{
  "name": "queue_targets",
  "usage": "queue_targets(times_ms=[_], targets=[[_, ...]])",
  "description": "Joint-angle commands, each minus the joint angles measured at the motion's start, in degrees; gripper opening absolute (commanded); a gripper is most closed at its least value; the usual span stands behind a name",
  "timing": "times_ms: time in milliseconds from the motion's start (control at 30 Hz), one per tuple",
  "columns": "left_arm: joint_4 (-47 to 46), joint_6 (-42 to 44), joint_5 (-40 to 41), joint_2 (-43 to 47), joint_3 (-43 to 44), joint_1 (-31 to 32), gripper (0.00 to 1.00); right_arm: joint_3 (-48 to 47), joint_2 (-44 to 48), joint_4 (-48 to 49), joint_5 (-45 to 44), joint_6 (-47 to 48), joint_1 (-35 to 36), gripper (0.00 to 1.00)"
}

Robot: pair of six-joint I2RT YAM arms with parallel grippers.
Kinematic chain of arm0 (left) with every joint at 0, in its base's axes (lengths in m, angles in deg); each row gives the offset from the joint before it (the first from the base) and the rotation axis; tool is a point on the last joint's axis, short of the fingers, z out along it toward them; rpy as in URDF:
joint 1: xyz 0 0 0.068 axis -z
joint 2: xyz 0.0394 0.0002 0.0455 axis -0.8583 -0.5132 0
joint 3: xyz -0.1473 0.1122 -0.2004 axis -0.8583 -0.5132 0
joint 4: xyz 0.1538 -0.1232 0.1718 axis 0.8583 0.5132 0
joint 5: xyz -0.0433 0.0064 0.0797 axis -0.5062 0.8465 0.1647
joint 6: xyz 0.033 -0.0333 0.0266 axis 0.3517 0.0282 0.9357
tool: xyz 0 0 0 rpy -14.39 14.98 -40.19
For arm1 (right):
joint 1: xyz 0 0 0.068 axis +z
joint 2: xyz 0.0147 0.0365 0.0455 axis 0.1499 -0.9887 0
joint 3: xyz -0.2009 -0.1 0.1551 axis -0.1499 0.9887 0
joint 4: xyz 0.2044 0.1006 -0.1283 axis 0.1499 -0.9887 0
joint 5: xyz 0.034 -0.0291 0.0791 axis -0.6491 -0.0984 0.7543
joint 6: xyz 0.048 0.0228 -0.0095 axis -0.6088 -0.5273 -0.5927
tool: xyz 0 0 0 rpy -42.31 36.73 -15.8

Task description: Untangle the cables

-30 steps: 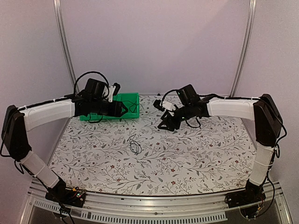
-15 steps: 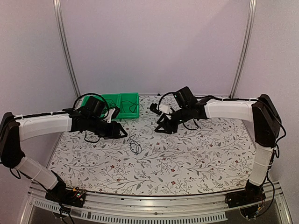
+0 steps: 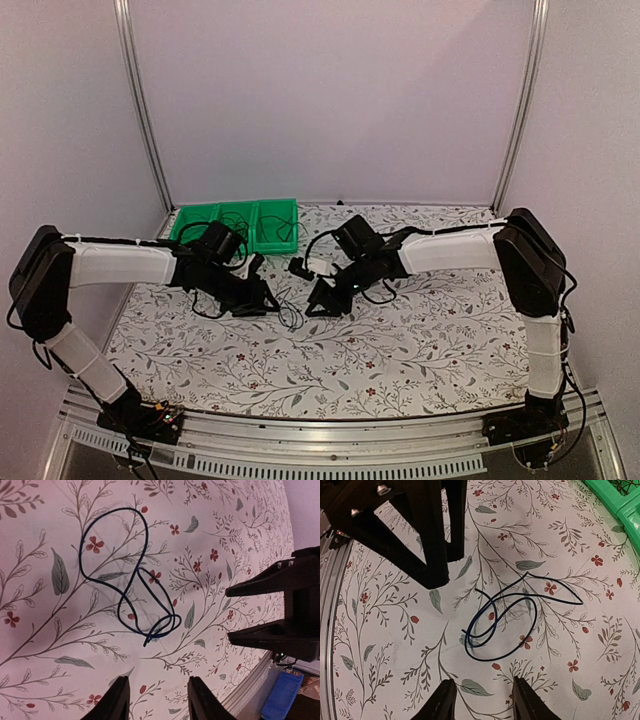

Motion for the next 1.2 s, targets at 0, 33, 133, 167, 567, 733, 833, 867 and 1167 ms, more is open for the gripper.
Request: queue_targets(times_ms=[0, 33, 133, 167, 567, 733, 833, 867, 1167], targets=[[-2.77, -1.33, -1.01, -1.78, 0.17, 0.62, 0.38, -2.31, -1.96, 1.95, -1.0, -2.55, 0.4, 0.39], [-3.31, -1.32, -1.4, -2.61, 0.47, 0.64, 0.37, -2.65, -2.31, 2.2, -1.51, -2.86, 0.44, 0.39], [-4.65, -1.16, -3.01, -5.56, 1.71, 0.57, 0.34, -4.13, -4.04, 2.34, -2.75, -3.73, 0.6, 0.37], [-4.51, -0.91, -3.56, -6.6, 2.28, 0.61, 0.33, -4.57, -4.61, 2.4, -2.92, -3.89, 0.62, 0.37], [-7.34, 0.27, -5.73, -5.97, 2.55, 0.83, 0.08, -3.18, -4.31, 2.55, -3.3, -4.1, 0.75, 0.38], [-8.83, 1.12, -5.41, -5.1, 2.17, 0.8, 0.0, -3.18, -4.05, 2.6, -3.06, -4.03, 0.91, 0.38], [-8.04, 1.39, -3.84, -4.76, 2.4, 0.7, 0.0, -3.29, -4.01, 2.58, -3.3, -3.94, 0.88, 0.38], [-6.97, 1.74, -2.85, -4.84, 2.76, 0.66, 0.02, -3.25, -3.93, 2.59, -3.4, -3.86, 0.84, 0.38], [-6.04, 8.41, -0.33, -6.13, 4.79, 1.03, 0.42, -2.29, -3.55, 2.54, -3.24, -3.75, 0.97, 0.39]])
